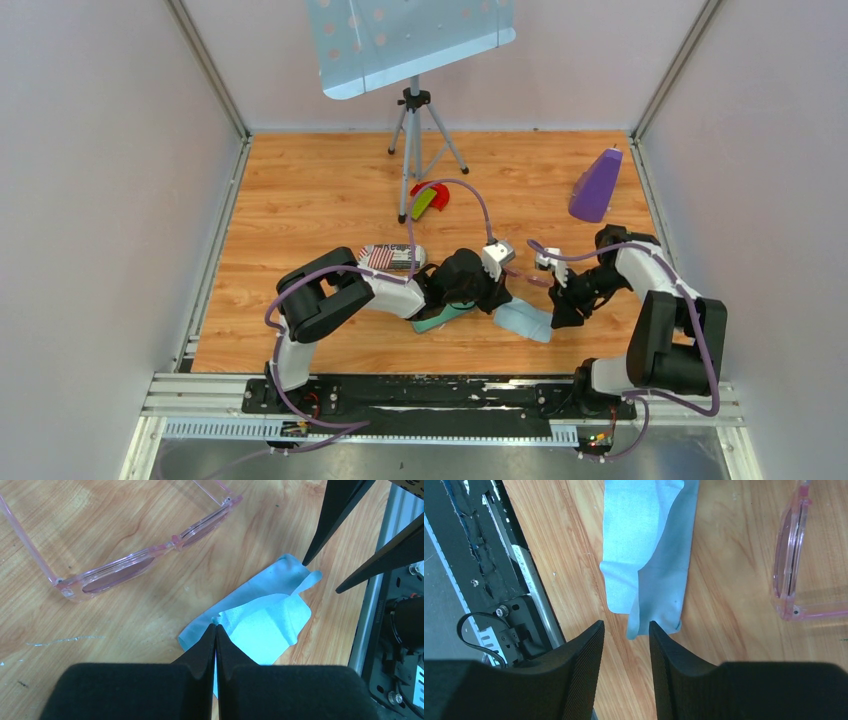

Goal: Organize the sunglasses
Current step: Fold the glasses cleaning cloth at the center of the board.

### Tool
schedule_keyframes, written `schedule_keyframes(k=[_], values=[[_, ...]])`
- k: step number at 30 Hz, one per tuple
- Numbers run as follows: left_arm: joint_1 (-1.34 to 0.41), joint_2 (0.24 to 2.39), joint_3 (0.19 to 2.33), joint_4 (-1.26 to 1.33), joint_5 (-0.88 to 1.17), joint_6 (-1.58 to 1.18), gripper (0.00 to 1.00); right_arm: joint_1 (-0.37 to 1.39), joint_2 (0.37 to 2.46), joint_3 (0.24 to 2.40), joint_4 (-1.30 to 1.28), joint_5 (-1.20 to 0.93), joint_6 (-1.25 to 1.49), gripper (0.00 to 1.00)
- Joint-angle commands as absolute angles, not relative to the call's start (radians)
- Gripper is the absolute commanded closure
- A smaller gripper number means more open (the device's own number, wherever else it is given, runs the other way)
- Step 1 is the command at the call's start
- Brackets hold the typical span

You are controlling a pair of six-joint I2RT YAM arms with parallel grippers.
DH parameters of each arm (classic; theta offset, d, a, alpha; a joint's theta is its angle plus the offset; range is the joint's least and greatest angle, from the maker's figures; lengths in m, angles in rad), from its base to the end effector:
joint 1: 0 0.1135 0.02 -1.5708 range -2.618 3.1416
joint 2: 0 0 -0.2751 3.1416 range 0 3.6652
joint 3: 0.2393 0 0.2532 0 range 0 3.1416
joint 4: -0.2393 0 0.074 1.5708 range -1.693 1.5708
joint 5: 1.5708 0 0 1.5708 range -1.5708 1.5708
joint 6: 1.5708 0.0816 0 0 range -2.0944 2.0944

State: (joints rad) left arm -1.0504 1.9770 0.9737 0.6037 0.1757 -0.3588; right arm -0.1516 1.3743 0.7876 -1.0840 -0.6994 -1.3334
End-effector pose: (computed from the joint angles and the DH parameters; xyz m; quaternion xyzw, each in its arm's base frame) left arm 0.2132 -0.4007 0.1310 0.3270 0.7646 -0.4123 0.3721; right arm 0.1965 0.0231 0.1613 -0.5085 0.7887 0.2838 0.1968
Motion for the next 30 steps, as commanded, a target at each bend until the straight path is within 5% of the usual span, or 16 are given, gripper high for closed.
schedule_keyframes(k=[1, 10, 20, 30], values=[[-1.045, 1.949, 0.973, 0.625, 0.172, -0.353, 1.0, -0.172, 1.39, 0.775, -1.087, -0.689, -1.351, 0.58], [-1.045, 1.95, 0.975, 0.626, 0.173, -0.355, 1.0, -0.172, 1.412, 0.755, -1.065, -0.673, -1.346, 0.6], [-1.045, 1.947, 0.977, 0.623, 0.172, -0.349, 1.0, -0.182, 1.434, 0.792, -1.064, -0.685, -1.321, 0.94], [-1.039, 1.903, 0.957, 0.656, 0.156, -0.311, 1.0, -0.184, 1.34, 0.825, -1.067, -0.664, -1.285, 0.96]])
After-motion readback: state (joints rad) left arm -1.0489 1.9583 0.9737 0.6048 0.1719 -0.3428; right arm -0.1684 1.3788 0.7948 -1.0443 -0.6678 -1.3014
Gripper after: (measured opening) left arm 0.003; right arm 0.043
